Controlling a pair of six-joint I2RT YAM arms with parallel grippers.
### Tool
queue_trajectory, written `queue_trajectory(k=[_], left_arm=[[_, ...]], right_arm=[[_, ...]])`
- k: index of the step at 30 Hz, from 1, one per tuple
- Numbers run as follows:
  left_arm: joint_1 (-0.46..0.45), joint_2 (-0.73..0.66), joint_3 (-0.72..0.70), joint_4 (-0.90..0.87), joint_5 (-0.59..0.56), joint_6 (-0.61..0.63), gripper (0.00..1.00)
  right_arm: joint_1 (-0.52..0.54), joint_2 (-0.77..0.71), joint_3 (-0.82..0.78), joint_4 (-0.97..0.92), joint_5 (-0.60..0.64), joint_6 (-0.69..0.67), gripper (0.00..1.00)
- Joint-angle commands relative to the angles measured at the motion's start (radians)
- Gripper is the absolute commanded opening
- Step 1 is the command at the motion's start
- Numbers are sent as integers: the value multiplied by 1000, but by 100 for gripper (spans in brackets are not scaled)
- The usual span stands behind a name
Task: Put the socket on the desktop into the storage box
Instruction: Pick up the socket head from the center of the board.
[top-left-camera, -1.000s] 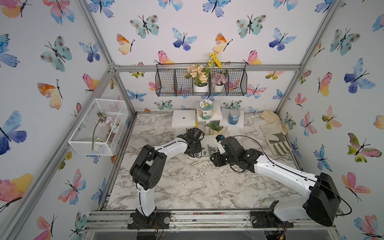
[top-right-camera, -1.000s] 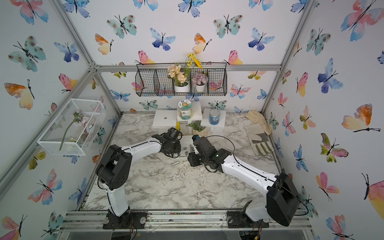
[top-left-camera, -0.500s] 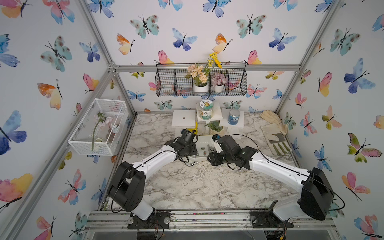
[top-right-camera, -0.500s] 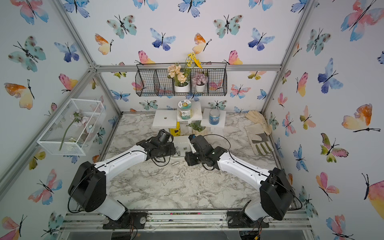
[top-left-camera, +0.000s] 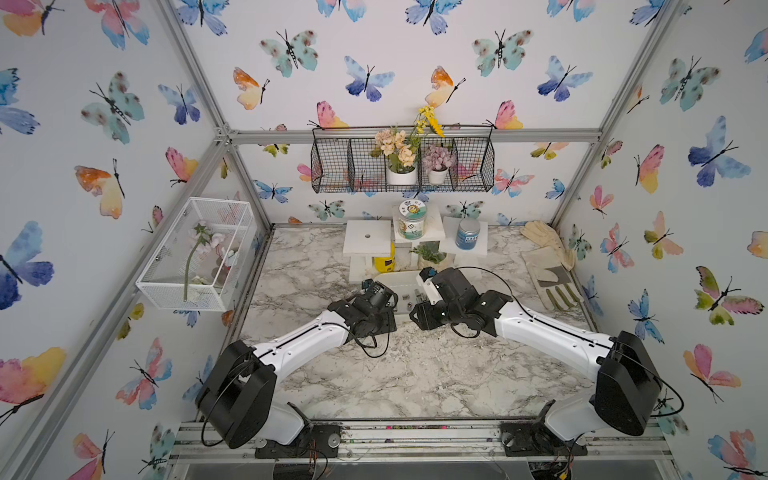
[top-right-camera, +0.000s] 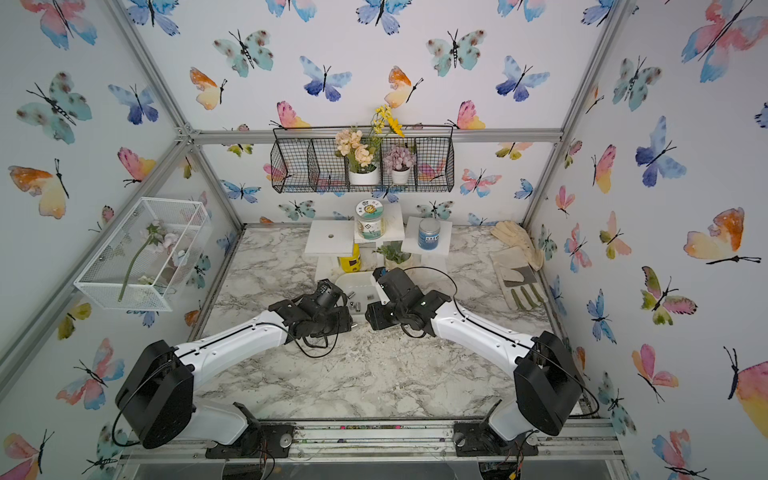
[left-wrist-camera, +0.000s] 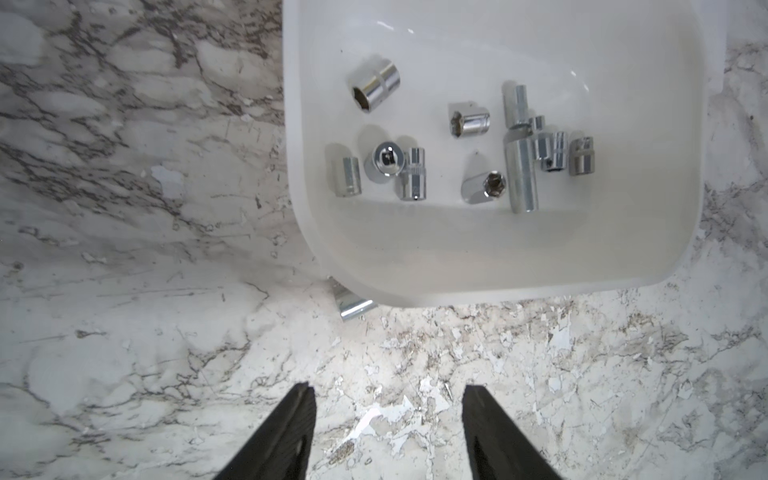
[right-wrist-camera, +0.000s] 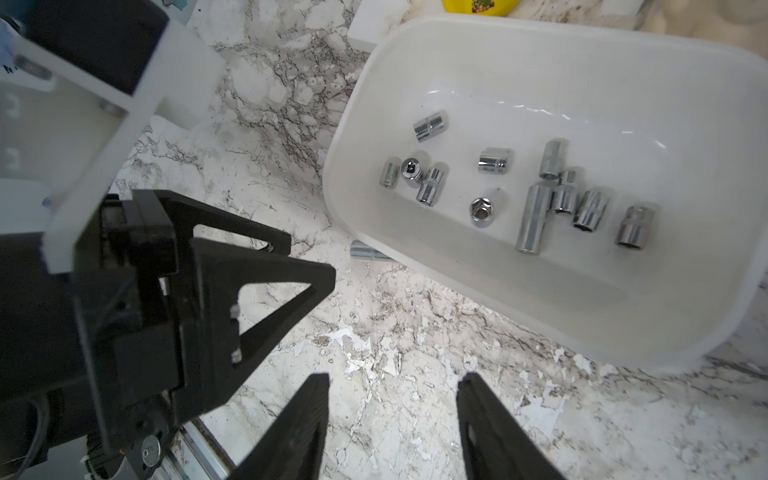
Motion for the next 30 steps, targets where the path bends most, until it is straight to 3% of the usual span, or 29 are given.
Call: queue_trajectory(k=[1, 8, 30], left_arm=[[-29, 30, -10, 2, -4, -39, 65], [-52, 114, 8, 9, -57, -76, 74], [-91, 311, 96, 31, -203, -140, 76]], right_arm=[[-3, 7, 21, 8, -14, -10, 55], [-3, -13, 9, -2, 1, -5, 55], [-3, -44, 0, -28, 41, -6, 55]])
